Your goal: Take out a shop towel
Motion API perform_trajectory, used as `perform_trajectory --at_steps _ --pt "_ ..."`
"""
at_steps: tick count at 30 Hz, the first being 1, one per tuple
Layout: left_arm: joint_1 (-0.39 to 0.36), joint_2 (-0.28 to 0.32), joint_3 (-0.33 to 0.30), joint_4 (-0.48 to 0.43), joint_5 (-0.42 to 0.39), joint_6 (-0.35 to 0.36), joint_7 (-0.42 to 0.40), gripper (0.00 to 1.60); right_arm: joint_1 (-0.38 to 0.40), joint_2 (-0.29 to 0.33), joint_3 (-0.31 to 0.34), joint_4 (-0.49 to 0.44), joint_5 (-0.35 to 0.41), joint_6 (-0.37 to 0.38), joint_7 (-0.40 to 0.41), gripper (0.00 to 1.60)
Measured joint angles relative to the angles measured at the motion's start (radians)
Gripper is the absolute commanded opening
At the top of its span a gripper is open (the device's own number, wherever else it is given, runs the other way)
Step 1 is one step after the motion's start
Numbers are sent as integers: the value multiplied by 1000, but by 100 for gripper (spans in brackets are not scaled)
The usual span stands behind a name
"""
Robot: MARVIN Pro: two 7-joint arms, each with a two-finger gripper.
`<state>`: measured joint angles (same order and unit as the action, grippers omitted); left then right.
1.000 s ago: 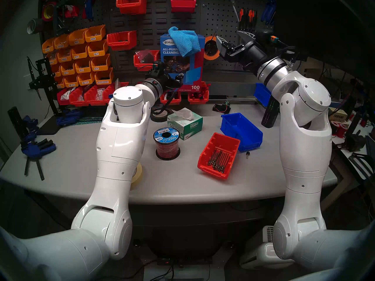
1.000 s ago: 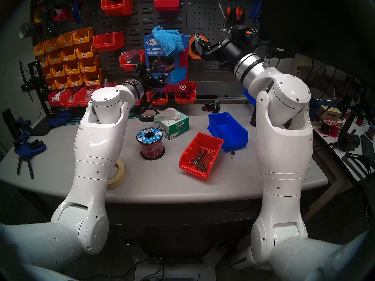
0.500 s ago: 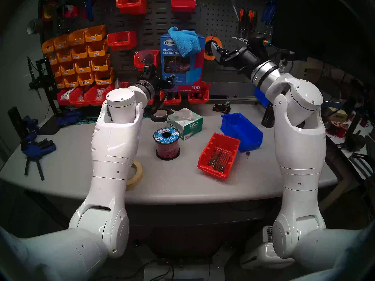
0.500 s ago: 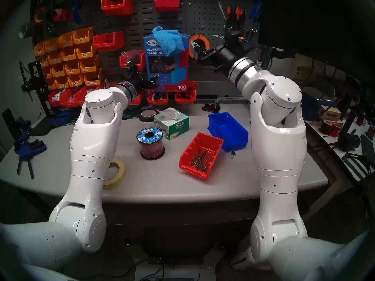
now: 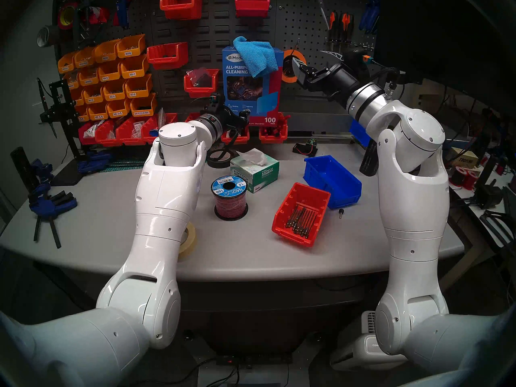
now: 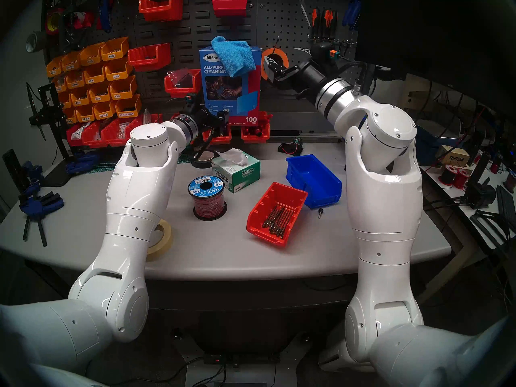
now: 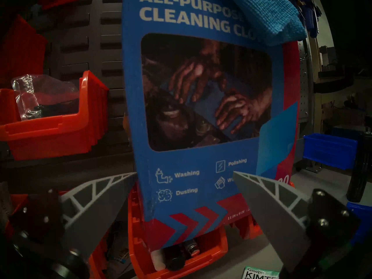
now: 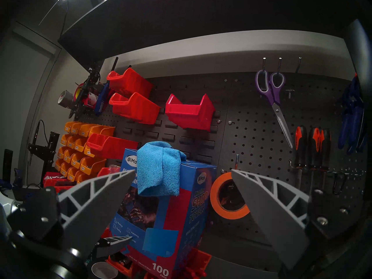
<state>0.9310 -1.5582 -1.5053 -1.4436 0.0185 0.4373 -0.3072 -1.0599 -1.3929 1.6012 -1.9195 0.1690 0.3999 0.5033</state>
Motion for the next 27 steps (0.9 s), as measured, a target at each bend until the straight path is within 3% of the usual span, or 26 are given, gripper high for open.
perform_trajectory --at_steps 15,27 --pt "-7 2 9 -17 4 -7 2 160 -4 13 7 -25 5 2 5 160" --pt "7 32 5 -74 45 -14 23 160 3 12 -27 -15 21 1 31 160"
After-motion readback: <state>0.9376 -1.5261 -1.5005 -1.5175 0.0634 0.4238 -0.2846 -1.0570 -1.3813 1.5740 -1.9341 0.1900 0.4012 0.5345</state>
